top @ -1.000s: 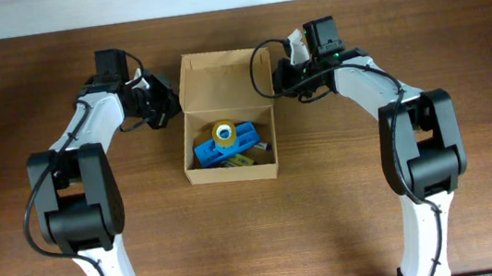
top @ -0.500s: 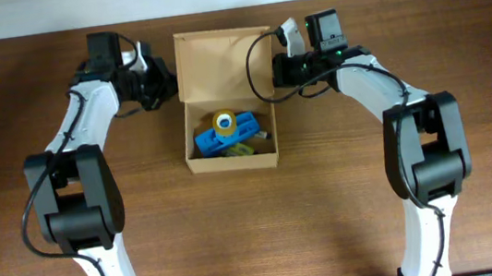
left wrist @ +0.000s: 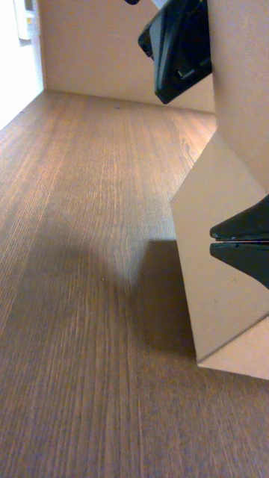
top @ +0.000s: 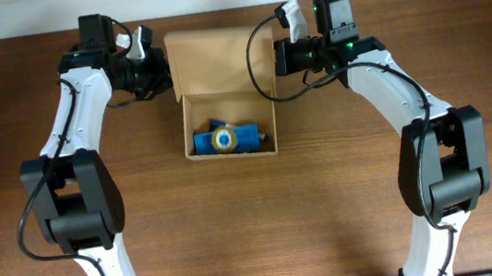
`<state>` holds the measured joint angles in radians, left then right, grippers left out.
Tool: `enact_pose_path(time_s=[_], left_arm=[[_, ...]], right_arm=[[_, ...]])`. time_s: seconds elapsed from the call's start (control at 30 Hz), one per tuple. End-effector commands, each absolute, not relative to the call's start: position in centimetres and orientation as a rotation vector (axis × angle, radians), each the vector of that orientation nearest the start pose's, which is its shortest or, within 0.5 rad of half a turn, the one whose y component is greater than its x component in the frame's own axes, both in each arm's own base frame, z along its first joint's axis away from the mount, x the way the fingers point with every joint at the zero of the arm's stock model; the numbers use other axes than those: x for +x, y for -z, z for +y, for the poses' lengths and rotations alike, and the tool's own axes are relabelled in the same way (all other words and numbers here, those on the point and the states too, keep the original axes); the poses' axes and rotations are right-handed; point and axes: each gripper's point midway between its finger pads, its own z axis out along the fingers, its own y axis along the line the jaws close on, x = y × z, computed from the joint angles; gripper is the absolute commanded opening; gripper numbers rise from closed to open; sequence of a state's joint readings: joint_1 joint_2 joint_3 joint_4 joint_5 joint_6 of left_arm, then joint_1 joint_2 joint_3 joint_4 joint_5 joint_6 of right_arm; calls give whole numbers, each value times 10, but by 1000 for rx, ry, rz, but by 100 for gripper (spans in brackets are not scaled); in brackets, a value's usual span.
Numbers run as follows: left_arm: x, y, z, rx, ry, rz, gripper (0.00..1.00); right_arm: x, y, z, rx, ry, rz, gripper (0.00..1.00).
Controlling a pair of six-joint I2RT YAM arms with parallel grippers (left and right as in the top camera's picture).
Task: Pack container
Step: 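Push the lid flap down over the box with both grippers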
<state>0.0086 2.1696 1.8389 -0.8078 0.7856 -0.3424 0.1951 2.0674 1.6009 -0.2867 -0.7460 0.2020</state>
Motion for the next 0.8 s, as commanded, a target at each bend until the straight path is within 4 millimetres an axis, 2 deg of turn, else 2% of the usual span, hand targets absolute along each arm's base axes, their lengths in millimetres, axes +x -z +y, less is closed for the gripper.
enact_pose_path(time_s=[0.0, 0.23, 0.4, 0.6, 0.77], left_arm=[[506, -131, -118, -155, 1140, 2608, 2], [508, -130, -117, -142, 1114, 2607, 2], [508, -130, -117, -85, 1100, 2598, 2], [499, -129, -117, 1, 1075, 2617, 2], [481, -117, -107, -14, 983, 2725, 2]], right_arm=[[507, -173, 221, -407, -1024, 2226, 4], [505, -172, 221, -408, -1038, 2236, 4], [493, -176, 227, -436, -1115, 2240, 3], [464, -172, 232, -494, -1068, 2339, 4], [437, -171, 237, -490, -981, 2460, 4]])
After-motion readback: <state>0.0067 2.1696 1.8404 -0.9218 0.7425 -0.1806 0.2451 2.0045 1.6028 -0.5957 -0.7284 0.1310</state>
